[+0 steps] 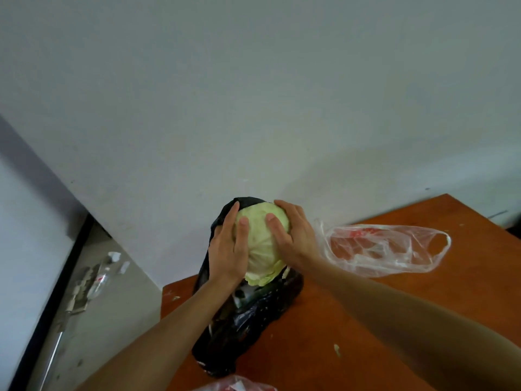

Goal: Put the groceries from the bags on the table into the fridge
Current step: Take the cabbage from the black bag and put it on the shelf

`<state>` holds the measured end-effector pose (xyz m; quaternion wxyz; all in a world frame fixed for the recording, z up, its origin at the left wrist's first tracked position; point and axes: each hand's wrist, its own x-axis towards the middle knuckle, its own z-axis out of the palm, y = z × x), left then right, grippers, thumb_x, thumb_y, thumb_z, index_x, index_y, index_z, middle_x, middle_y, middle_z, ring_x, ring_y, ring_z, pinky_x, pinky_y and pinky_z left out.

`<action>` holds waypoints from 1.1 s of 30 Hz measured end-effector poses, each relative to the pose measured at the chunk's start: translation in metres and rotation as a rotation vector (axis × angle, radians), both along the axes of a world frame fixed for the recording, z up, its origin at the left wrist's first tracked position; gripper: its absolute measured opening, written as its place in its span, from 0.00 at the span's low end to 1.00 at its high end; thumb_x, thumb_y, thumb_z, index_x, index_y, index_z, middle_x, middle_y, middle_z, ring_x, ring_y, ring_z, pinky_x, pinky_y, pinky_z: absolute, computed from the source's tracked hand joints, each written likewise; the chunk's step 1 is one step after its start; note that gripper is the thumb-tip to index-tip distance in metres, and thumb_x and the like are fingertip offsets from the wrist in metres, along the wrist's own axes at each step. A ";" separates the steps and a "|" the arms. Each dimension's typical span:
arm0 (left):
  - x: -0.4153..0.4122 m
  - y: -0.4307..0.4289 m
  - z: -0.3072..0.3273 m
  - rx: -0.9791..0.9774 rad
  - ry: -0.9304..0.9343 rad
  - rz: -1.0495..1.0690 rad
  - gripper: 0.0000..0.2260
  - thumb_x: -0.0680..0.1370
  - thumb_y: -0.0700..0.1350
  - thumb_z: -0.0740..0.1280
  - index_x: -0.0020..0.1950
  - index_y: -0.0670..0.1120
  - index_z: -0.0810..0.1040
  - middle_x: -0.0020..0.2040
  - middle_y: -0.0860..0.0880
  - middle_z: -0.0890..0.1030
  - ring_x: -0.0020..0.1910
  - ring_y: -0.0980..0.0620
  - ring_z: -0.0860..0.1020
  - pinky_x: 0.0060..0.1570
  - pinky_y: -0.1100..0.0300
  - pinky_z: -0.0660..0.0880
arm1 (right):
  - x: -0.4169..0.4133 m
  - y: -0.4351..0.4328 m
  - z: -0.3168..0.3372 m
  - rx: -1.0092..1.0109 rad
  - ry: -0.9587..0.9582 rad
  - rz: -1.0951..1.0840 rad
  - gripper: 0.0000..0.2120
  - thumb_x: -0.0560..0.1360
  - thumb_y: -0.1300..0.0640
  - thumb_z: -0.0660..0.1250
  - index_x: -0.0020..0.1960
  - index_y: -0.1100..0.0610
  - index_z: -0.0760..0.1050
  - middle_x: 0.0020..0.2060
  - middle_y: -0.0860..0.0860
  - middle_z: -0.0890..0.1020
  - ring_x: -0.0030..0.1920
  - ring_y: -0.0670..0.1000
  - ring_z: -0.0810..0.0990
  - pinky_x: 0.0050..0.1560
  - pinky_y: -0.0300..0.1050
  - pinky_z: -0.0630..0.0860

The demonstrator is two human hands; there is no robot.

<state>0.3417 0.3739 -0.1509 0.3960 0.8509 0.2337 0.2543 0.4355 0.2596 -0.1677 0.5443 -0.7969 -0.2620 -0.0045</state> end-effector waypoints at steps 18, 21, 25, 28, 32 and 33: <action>-0.063 -0.166 -0.032 -0.138 0.124 -0.072 0.23 0.81 0.61 0.51 0.73 0.54 0.65 0.62 0.53 0.76 0.58 0.57 0.73 0.57 0.60 0.66 | -0.081 -0.172 -0.017 -0.278 0.110 -0.104 0.27 0.72 0.33 0.51 0.65 0.44 0.70 0.59 0.46 0.76 0.50 0.48 0.75 0.54 0.48 0.71; -0.053 -0.203 -0.024 -0.153 0.075 -0.132 0.30 0.75 0.69 0.48 0.72 0.57 0.66 0.61 0.53 0.76 0.59 0.53 0.74 0.62 0.50 0.71 | -0.079 -0.215 -0.006 -0.248 0.035 -0.190 0.26 0.73 0.33 0.52 0.66 0.42 0.69 0.62 0.43 0.75 0.54 0.49 0.76 0.55 0.50 0.73; -0.014 -0.254 -0.002 -0.163 -0.017 -0.249 0.32 0.72 0.71 0.48 0.70 0.58 0.67 0.67 0.49 0.74 0.64 0.49 0.73 0.65 0.45 0.69 | -0.055 -0.273 0.019 -0.251 -0.065 -0.332 0.29 0.70 0.30 0.50 0.65 0.42 0.70 0.62 0.43 0.74 0.57 0.50 0.76 0.54 0.51 0.73; 0.022 -0.301 0.020 -0.168 -0.101 -0.412 0.28 0.76 0.63 0.50 0.71 0.51 0.67 0.68 0.48 0.73 0.65 0.49 0.72 0.65 0.48 0.70 | -0.035 -0.323 0.039 -0.264 -0.103 -0.470 0.33 0.69 0.28 0.48 0.67 0.43 0.69 0.64 0.44 0.73 0.57 0.52 0.76 0.56 0.51 0.73; 0.069 -0.377 0.034 -0.163 -0.128 -0.604 0.28 0.77 0.61 0.50 0.72 0.49 0.67 0.69 0.46 0.73 0.65 0.48 0.72 0.60 0.58 0.70 | -0.020 -0.402 0.058 -0.272 -0.110 -0.667 0.32 0.71 0.29 0.49 0.67 0.44 0.69 0.63 0.47 0.73 0.57 0.53 0.76 0.55 0.50 0.72; 0.078 -0.399 0.036 -0.157 -0.137 -0.652 0.28 0.77 0.61 0.50 0.72 0.49 0.68 0.69 0.46 0.73 0.64 0.47 0.73 0.59 0.58 0.70 | -0.020 -0.424 0.060 -0.277 -0.109 -0.716 0.31 0.72 0.30 0.50 0.67 0.45 0.69 0.63 0.47 0.73 0.57 0.54 0.76 0.55 0.50 0.72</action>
